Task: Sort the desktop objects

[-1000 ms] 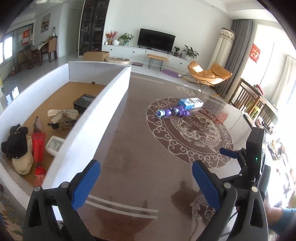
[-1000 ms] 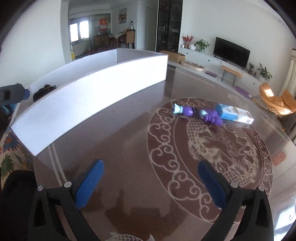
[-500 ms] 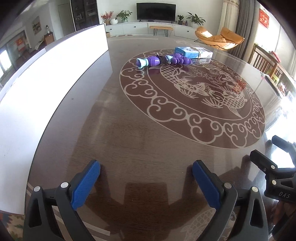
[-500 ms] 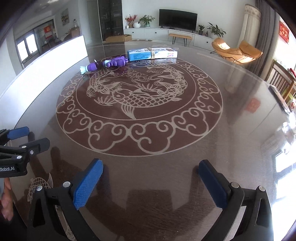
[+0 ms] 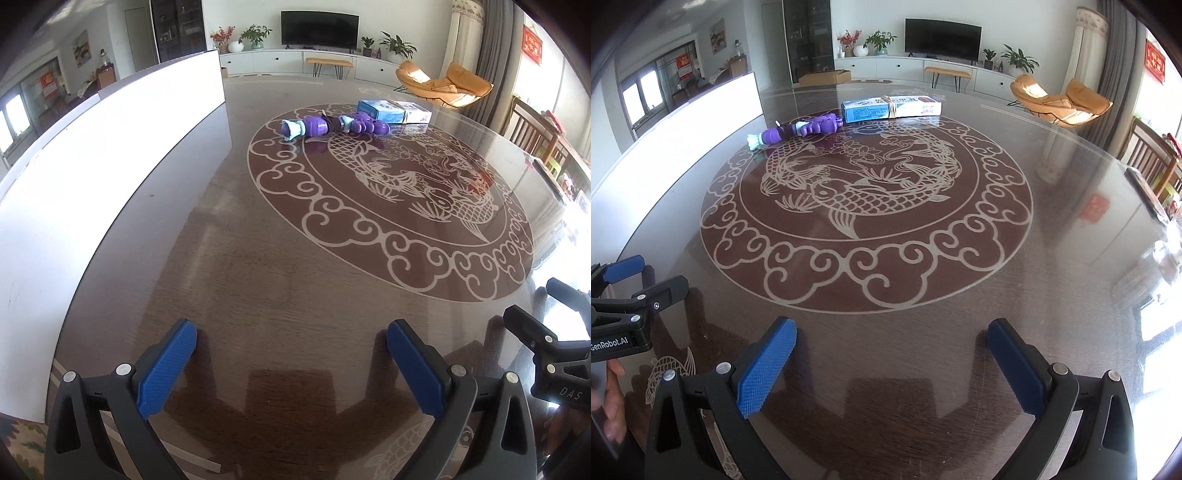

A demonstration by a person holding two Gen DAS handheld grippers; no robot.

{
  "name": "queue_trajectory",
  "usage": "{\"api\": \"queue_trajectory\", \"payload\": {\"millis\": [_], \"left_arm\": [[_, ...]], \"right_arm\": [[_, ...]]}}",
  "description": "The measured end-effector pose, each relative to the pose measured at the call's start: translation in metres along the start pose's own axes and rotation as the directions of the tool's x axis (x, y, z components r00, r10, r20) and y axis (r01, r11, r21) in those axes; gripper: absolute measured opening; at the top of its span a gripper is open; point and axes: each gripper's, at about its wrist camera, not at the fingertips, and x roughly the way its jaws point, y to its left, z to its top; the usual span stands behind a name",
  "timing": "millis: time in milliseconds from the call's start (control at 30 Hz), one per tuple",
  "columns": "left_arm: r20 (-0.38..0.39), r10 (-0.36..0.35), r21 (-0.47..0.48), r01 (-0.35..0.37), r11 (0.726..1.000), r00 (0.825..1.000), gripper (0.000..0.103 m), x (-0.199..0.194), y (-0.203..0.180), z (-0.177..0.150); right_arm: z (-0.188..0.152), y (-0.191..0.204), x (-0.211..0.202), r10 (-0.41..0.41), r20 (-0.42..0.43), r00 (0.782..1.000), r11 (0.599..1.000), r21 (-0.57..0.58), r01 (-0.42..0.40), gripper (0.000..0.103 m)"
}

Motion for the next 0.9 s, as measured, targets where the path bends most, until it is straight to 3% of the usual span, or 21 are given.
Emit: {"api": "queue_trajectory", "payload": {"millis": [900], "left_arm": [[0.018, 0.002, -0.005, -0.002, 1.0, 1.0, 0.103, 0.0001, -0.0016, 0.0006]], "right_arm": [[-0.0001, -0.0001, -0.0006, 0.0, 0.0, 1.0, 1.0, 0.0, 0.0, 0.103]]}}
